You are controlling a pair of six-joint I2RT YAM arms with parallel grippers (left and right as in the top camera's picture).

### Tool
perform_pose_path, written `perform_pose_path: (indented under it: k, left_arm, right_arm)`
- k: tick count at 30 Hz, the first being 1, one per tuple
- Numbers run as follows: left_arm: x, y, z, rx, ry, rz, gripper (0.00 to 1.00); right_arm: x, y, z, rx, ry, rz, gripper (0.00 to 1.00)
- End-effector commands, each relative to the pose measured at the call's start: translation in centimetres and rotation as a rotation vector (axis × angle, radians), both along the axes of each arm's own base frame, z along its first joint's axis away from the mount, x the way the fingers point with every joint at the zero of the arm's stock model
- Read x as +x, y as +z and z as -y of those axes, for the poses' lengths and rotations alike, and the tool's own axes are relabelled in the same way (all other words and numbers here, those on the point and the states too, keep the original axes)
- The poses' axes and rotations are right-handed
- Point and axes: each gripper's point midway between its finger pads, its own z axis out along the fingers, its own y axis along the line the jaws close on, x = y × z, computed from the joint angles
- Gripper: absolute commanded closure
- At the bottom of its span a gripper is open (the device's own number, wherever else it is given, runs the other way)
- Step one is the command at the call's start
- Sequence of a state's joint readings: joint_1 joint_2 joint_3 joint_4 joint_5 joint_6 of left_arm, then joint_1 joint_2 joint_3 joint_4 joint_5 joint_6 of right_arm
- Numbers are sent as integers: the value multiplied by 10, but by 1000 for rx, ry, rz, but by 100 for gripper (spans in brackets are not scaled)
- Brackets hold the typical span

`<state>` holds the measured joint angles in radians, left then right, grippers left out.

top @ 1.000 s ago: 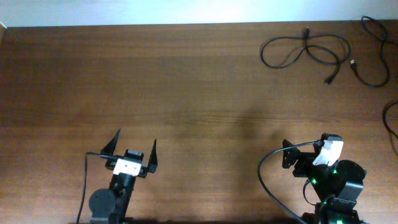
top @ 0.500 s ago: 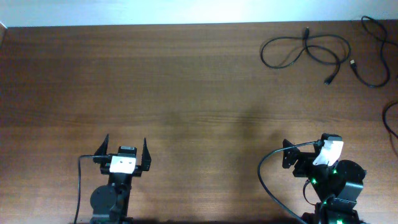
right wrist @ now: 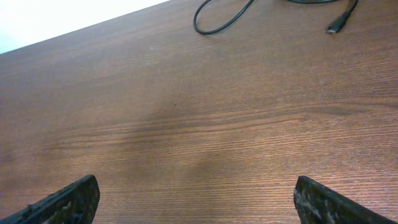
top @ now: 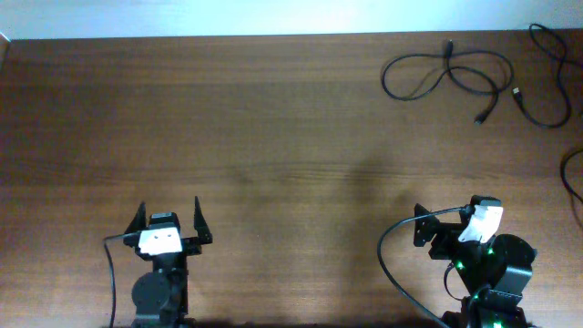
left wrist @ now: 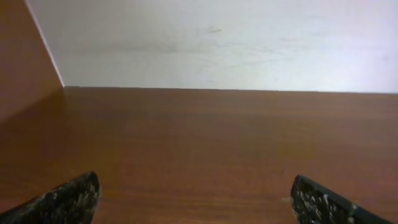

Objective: Untangle cables

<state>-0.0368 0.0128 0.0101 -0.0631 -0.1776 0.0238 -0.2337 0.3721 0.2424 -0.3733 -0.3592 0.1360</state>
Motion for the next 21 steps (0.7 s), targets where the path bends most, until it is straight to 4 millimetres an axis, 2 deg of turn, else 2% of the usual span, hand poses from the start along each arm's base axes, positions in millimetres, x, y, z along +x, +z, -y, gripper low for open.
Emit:
perform_pose_path:
  k: [1,21]
  left_arm:
    - [-2,1,-12,-77,72,19,2]
    - [-3,2,-17,-48,99,19,2]
  right_arm:
    - [0,1,-1,3,-2,4,1]
    - [0,1,-1,3,-2,4,1]
